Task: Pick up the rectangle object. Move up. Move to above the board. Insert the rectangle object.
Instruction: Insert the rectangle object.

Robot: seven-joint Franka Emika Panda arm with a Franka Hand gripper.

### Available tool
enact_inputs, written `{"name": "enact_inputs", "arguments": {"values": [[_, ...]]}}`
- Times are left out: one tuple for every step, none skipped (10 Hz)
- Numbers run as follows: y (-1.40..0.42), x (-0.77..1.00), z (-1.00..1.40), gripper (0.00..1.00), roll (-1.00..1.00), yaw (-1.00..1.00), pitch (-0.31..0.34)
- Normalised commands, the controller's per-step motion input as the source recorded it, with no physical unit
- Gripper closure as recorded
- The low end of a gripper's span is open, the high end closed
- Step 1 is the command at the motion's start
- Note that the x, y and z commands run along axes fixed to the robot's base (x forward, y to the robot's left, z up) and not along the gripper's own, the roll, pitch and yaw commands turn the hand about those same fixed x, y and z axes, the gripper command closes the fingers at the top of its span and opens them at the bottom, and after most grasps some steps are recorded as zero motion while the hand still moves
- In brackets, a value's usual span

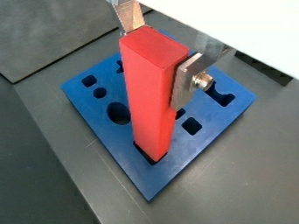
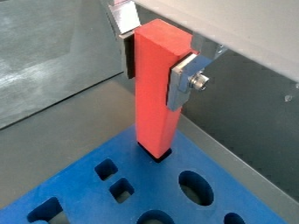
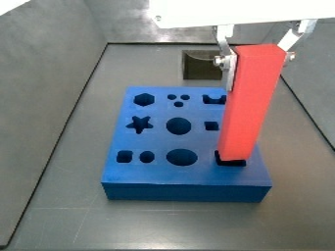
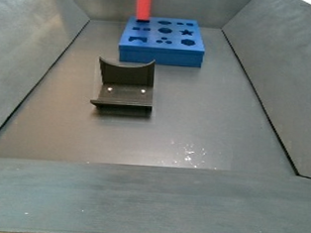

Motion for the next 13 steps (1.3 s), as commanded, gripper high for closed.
{"name": "enact_inputs", "arguments": {"values": [[-0.02, 0.00, -0.23, 1.00, 0.01, 0.00, -0.057], [-0.02, 0.00, -0.23, 1.00, 0.01, 0.00, -0.051], [-0.05, 0.00, -0.22, 1.00, 0.00, 0.00, -0.046], [-0.07, 0.02, -0.20, 1.00, 0.00, 0.00, -0.020], [-0.09, 0.03, -0.24, 1.00, 0.02, 0.00, -0.043], [-0.11, 0.01, -0.32, 1.00, 0.09, 0.00, -0.089], [-0.11, 0.00, -0.45, 1.00, 0.19, 0.00, -0.120], [-0.09, 0.00, -0.54, 1.00, 0.25, 0.00, -0.111], [-0.09, 0.01, -0.60, 1.00, 0.30, 0.00, -0.106], [-0.09, 0.02, -0.64, 1.00, 0.32, 0.00, -0.106], [-0.01, 0.01, 0.00, 1.00, 0.07, 0.00, 0.000], [0.00, 0.00, 0.00, 0.00, 0.00, 0.00, 0.000], [0.00, 0.00, 0.00, 0.00, 0.00, 0.00, 0.000]]}}
